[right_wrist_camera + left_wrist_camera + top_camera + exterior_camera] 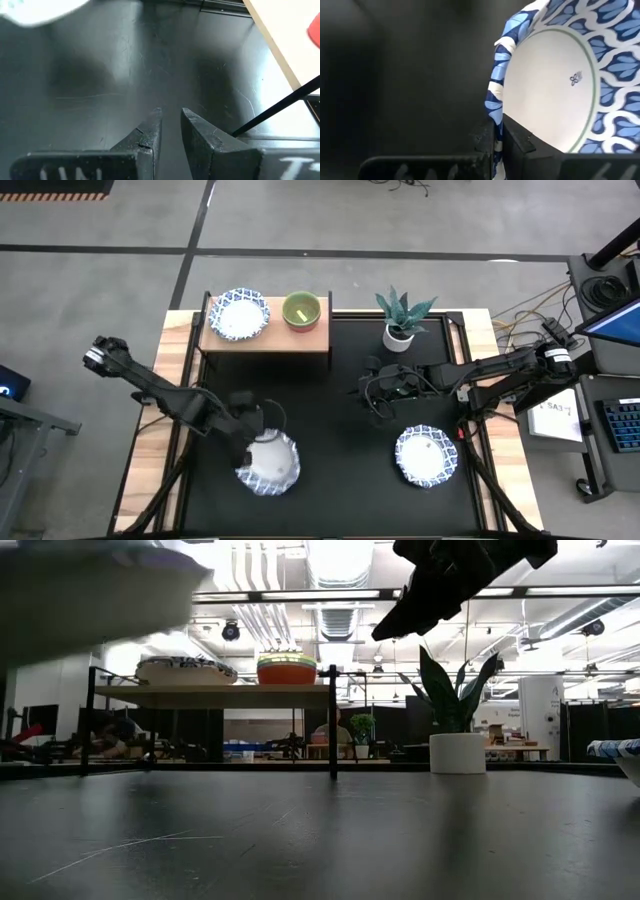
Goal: Place and stack bowls onto a shelf
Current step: Stack the white patterned bowl on top of the other white patterned bowls on the shelf
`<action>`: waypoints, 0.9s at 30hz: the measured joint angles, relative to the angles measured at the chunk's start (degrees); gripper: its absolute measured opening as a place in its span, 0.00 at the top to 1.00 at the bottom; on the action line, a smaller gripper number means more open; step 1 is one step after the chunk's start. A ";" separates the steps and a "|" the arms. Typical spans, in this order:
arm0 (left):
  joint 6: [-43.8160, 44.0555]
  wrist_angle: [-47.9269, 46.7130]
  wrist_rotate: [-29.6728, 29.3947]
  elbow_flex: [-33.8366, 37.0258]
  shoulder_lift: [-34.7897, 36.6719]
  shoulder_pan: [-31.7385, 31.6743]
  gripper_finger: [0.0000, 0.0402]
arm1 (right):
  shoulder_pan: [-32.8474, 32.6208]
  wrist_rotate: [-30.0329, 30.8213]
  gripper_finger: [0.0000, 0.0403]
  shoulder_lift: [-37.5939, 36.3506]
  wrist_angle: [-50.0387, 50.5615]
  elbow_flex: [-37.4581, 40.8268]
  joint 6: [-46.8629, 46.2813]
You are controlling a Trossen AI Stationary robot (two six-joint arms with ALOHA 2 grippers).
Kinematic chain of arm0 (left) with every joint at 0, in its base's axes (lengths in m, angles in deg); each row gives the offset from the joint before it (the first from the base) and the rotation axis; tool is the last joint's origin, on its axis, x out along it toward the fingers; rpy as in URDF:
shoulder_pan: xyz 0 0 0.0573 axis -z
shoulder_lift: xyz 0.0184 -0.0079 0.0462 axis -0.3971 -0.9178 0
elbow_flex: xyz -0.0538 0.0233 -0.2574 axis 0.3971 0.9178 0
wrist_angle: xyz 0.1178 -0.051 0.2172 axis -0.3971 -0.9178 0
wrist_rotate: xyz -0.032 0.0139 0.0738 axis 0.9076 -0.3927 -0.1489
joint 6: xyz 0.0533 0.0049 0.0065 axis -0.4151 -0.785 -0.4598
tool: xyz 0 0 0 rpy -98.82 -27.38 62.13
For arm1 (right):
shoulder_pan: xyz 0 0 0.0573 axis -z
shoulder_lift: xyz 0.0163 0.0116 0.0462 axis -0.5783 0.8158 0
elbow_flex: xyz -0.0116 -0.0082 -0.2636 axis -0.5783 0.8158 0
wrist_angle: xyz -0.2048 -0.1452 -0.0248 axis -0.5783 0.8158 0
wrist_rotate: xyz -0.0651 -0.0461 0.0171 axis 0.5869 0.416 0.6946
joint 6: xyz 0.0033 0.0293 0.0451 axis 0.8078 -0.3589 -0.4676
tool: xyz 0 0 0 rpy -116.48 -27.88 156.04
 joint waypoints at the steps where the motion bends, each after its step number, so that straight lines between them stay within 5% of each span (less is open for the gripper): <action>1: -0.79 -1.84 -3.11 -2.24 1.08 -0.03 1.00 | 0.00 -0.02 0.85 0.00 0.00 0.00 0.06; 8: 5.18 -23.23 -32.53 -20.15 6.95 -6.51 1.00 | 0.02 0.02 0.85 -0.02 -0.19 0.04 0.17; 12: 6.02 -31.33 -39.57 -28.07 8.24 -16.82 1.00 | 0.00 0.02 0.85 -0.02 -0.54 0.04 0.00; 18: -2.78 -31.57 -38.61 -34.20 8.57 -38.29 1.00 | 0.02 0.04 0.85 -0.02 -0.52 0.04 -1.77; 27: -15.11 -29.00 -20.86 -33.72 6.65 -63.82 1.00 | 0.00 0.04 0.85 -0.02 -0.50 0.04 -3.03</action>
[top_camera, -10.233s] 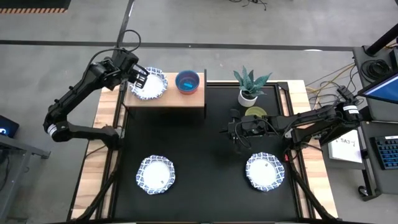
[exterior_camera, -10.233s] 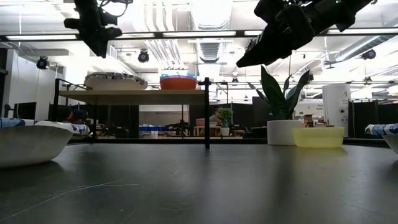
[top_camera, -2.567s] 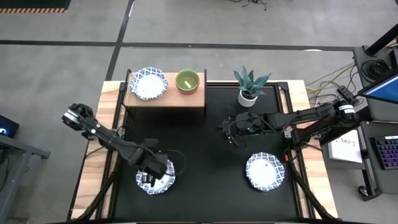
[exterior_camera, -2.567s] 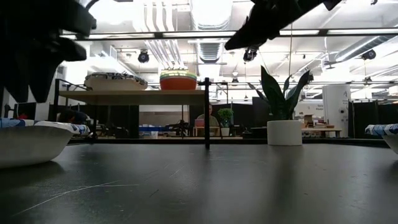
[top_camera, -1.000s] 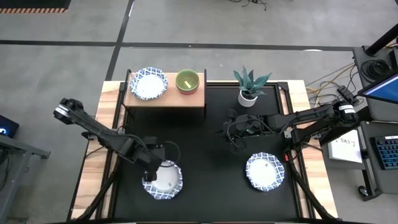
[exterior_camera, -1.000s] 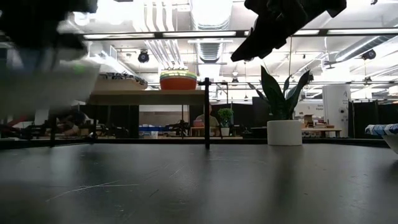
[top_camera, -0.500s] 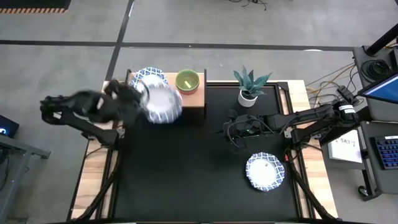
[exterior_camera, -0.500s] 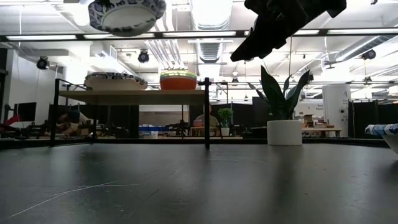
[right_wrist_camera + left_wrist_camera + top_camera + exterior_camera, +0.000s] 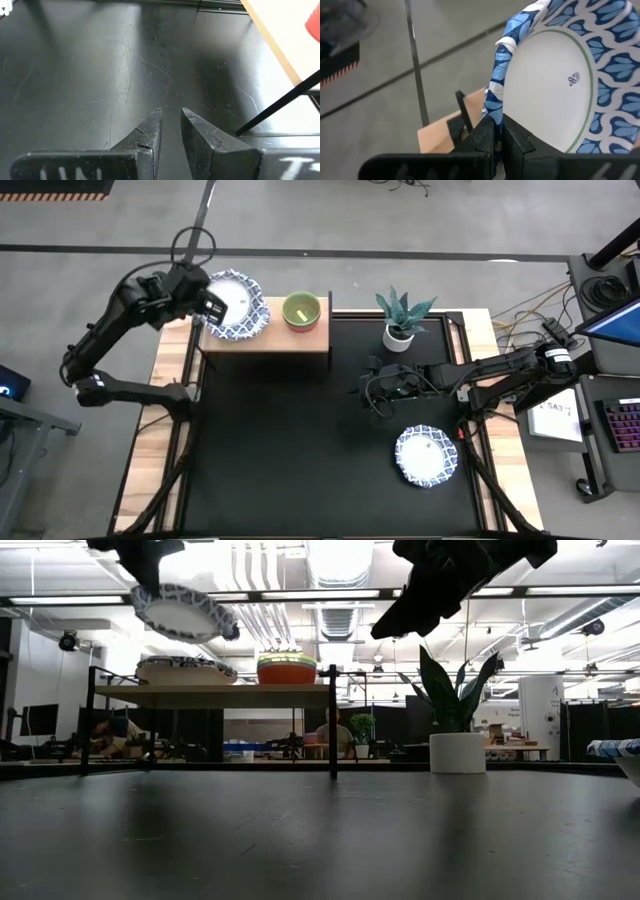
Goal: Place and stack bowls onto a shelf
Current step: Stack the white patterned bowl on top of the other white patterned bowls on the shelf
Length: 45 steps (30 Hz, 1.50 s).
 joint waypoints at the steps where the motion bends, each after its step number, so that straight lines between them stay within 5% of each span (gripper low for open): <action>1: -0.74 0.03 0.84 0.03 -0.45 -1.62 1.00 | 0.02 0.00 0.85 -0.01 0.00 0.00 -0.10; 13: -6.47 3.22 5.33 0.07 -6.62 -6.64 0.96 | 0.02 -0.01 0.85 0.00 0.03 0.00 -0.12; 28: -10.83 3.68 5.05 0.07 -9.91 -6.73 0.75 | 0.02 0.00 0.85 0.00 0.16 0.00 -0.13; 36: -13.11 3.79 0.97 0.07 -8.41 -6.73 0.71 | 0.02 0.03 0.85 -0.01 0.19 0.00 -0.86; 45: -8.17 5.56 18.58 1.84 -5.56 -2.78 0.71 | 0.00 0.03 0.85 -0.02 0.23 0.00 -1.51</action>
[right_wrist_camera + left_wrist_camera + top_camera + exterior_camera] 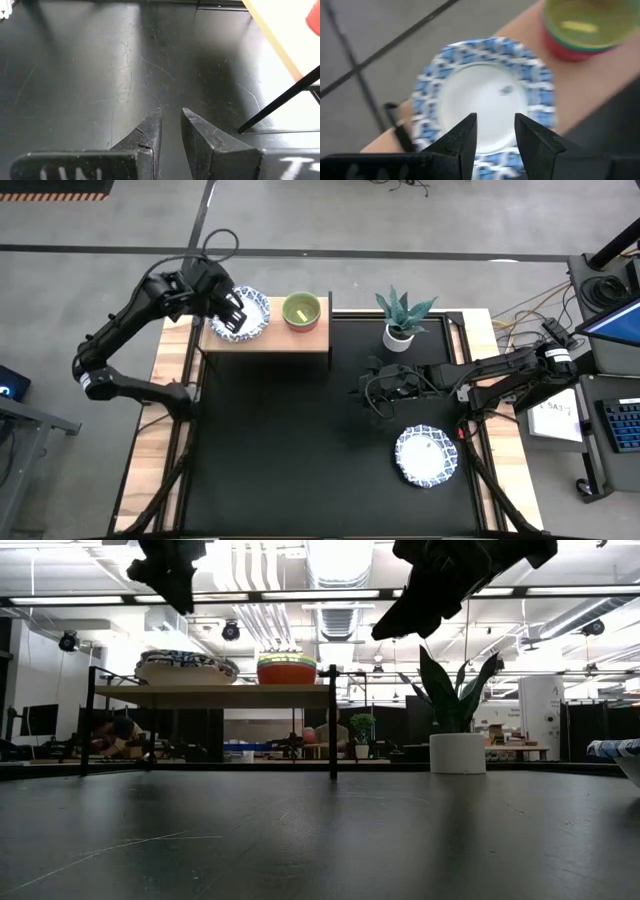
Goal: Place and stack bowls onto a shelf
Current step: Stack the white patterned bowl on top of the other white patterned bowls on the shelf
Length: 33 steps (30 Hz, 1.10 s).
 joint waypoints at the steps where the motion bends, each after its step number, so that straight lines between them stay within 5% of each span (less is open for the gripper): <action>1: 0.49 1.07 0.47 0.81 0.51 1.34 0.71 | 0.00 0.00 0.85 -0.01 0.00 0.01 0.03; 20: 13.88 30.38 0.30 30.48 9.64 34.77 0.71 | 0.02 0.01 0.85 -0.01 -0.14 0.35 -0.02; 33: 21.11 36.41 -0.11 33.77 6.55 45.66 0.71 | 0.02 0.04 0.85 -0.01 -0.30 0.35 -1.92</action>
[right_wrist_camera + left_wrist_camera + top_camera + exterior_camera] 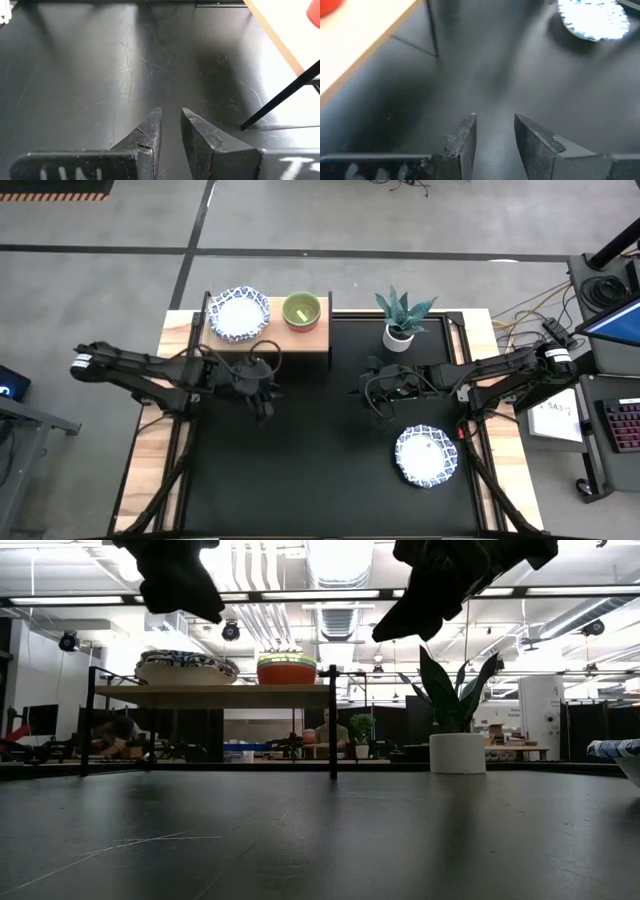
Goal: Place and stack bowls onto a shelf
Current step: Stack the white patterned bowl on top of the other white patterned bowls on the shelf
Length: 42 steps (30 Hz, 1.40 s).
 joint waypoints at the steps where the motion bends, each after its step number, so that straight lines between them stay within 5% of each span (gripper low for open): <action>1: -0.02 0.94 -0.04 0.00 -0.46 0.73 0.71 | 0.00 0.00 0.85 0.00 0.00 0.00 -0.04; 15: -0.30 6.83 -0.04 -0.11 -9.49 6.32 0.71 | 0.00 0.00 0.85 0.00 0.88 0.00 -0.66; 37: -0.04 8.33 -0.02 -0.15 -13.50 6.58 0.71 | -0.02 -0.22 0.85 -0.02 20.30 -6.71 -3.17; 42: -0.03 8.40 -0.02 -0.15 -13.50 6.58 0.71 | -0.02 -9.71 0.85 -0.02 26.12 -6.71 -2.07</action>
